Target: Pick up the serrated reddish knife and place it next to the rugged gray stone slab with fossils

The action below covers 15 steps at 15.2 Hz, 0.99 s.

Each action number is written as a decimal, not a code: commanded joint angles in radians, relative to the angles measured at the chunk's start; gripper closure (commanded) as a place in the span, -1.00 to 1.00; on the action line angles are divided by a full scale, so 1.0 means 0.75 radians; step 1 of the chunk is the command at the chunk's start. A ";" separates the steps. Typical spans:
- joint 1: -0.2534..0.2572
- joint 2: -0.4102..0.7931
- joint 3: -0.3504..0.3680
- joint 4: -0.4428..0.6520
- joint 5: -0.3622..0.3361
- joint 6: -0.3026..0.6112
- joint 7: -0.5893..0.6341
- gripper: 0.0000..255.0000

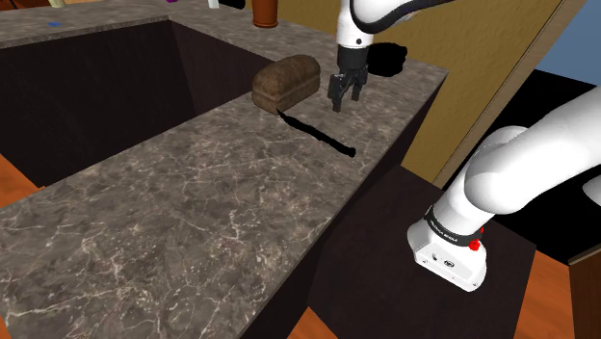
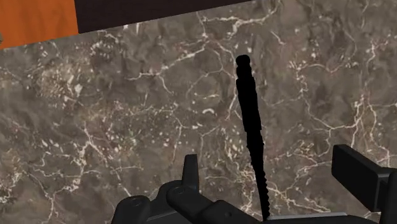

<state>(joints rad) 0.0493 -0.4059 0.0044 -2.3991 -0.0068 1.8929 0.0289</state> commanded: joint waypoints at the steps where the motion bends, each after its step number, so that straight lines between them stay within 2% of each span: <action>1: 0.010 0.091 -0.001 0.015 0.008 0.092 -0.025 -1.00; 8: 0.042 0.419 0.005 0.128 0.046 0.352 -0.111 -1.00; 15: 0.043 0.474 0.007 0.071 0.048 0.463 -0.112 -1.00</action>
<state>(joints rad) 0.0810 -0.0546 0.0093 -2.3366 0.0289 2.2261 -0.0555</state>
